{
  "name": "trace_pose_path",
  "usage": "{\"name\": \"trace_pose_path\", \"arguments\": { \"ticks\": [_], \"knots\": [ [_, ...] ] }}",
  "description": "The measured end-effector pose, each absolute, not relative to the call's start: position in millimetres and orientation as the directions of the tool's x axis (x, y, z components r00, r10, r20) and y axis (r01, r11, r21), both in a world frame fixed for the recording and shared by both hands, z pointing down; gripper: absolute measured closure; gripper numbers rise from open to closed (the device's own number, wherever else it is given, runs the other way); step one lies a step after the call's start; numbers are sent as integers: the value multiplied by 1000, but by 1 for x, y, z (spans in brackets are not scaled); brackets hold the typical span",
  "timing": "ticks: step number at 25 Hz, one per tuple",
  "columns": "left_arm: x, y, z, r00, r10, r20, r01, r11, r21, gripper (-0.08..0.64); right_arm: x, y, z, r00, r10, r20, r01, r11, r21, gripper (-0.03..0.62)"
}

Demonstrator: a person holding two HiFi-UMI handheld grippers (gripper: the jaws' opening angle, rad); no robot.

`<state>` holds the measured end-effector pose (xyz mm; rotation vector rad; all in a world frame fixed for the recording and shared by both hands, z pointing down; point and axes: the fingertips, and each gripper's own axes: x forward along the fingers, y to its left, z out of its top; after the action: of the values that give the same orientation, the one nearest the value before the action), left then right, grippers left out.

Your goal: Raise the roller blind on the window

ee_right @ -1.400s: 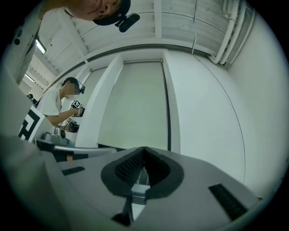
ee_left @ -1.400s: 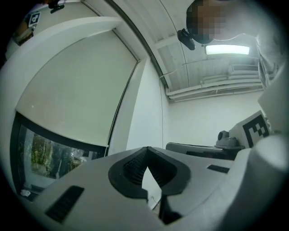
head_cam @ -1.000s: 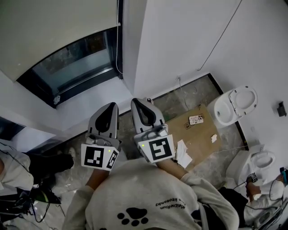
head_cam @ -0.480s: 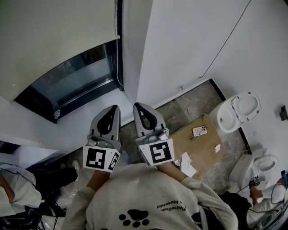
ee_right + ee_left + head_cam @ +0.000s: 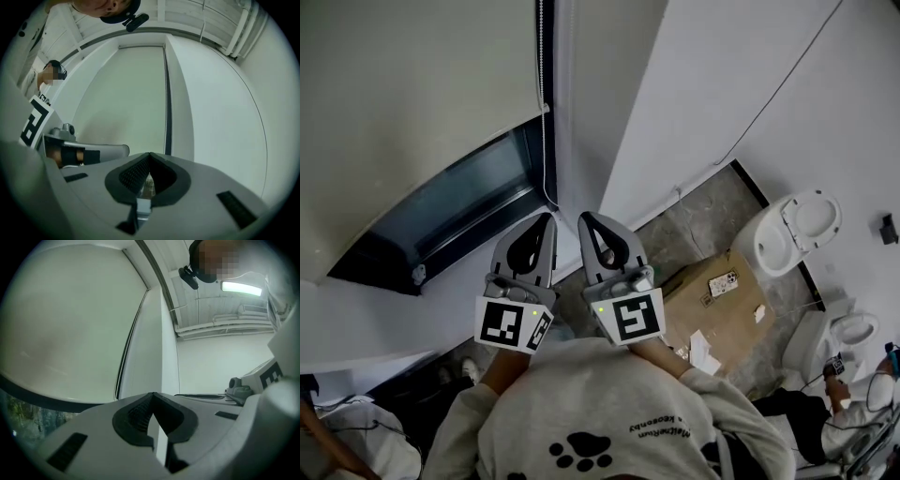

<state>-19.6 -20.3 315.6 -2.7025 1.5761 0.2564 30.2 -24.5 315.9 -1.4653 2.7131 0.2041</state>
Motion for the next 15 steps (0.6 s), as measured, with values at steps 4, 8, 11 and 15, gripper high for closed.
{"name": "trace_pose_path", "arguments": {
  "ticks": [4,8,11,15],
  "knots": [
    [-25,-55,310,541,-830,-138,-830,-553,70,552,23,-55,311,-496,-861,-114,-868,490,82,583],
    [-28,-86,312,581,-802,-135,-802,-593,73,552,18,-84,315,-460,-882,-105,-888,454,79,583],
    [-29,-105,316,610,-781,-130,-779,-622,82,552,15,-101,314,-432,-896,-107,-901,425,83,583],
    [-32,-119,318,645,-752,-138,-748,-658,90,552,9,-112,314,-404,-908,-108,-913,395,96,583]
  ]
}}
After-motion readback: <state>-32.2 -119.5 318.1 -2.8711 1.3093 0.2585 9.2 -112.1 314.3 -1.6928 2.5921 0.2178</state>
